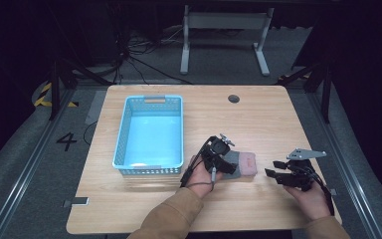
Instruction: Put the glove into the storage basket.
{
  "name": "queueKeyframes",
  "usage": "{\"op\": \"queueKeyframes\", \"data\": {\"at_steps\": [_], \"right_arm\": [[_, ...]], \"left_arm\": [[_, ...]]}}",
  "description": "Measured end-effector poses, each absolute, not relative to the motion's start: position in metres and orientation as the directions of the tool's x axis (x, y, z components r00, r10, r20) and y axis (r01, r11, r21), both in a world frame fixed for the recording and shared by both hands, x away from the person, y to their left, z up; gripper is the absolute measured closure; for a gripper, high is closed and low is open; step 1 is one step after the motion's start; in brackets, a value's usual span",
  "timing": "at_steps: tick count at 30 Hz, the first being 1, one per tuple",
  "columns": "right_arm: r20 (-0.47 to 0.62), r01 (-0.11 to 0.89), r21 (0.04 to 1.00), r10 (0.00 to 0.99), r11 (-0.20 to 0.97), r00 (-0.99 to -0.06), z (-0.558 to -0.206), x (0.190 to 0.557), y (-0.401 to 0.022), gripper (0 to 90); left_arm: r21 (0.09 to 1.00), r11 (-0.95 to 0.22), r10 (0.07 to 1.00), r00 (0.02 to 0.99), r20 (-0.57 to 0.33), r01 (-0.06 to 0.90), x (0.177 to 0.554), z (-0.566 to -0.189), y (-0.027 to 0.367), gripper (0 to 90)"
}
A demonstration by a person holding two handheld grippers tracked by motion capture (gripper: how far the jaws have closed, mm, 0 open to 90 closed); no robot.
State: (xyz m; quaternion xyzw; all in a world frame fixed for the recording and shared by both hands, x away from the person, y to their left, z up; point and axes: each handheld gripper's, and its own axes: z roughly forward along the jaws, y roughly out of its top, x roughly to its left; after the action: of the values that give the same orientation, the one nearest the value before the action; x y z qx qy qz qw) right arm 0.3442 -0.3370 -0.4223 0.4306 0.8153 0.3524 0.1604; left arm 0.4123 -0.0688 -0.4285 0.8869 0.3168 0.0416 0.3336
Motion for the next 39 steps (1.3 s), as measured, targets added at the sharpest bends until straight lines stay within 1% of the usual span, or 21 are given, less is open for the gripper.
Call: {"op": "queueKeyframes", "data": {"at_steps": [7,11,27,33,36,38,39], "right_arm": [[0.038,0.587,0.71,0.811,0.389,-0.584,-0.423,0.344,-0.335,50.2],[0.043,0.59,0.708,0.81,0.388,-0.584,-0.423,0.344,-0.335,50.2],[0.045,0.591,0.708,0.81,0.387,-0.585,-0.423,0.344,-0.334,50.0],[0.039,0.584,0.715,0.812,0.384,-0.583,-0.422,0.343,-0.335,50.0],[0.038,0.582,0.718,0.814,0.382,-0.58,-0.421,0.343,-0.335,50.0],[0.037,0.581,0.719,0.814,0.382,-0.58,-0.421,0.343,-0.335,50.0],[0.038,0.582,0.718,0.814,0.381,-0.579,-0.421,0.343,-0.335,50.0]], "left_arm": [[0.595,-0.605,0.591,0.799,-0.11,0.529,0.41,-0.435,-0.08,22.1],[0.575,-0.628,0.596,0.799,-0.077,0.524,0.409,-0.441,-0.085,18.0],[0.571,-0.63,0.604,0.794,-0.065,0.526,0.406,-0.447,-0.088,18.9],[0.576,-0.629,0.612,0.79,-0.045,0.521,0.401,-0.448,-0.088,23.6],[0.588,-0.625,0.607,0.793,-0.046,0.513,0.398,-0.448,-0.088,28.5],[0.593,-0.629,0.598,0.8,-0.045,0.504,0.393,-0.447,-0.089,41.9],[0.603,-0.629,0.59,0.806,-0.041,0.491,0.39,-0.447,-0.09,46.8]]}}
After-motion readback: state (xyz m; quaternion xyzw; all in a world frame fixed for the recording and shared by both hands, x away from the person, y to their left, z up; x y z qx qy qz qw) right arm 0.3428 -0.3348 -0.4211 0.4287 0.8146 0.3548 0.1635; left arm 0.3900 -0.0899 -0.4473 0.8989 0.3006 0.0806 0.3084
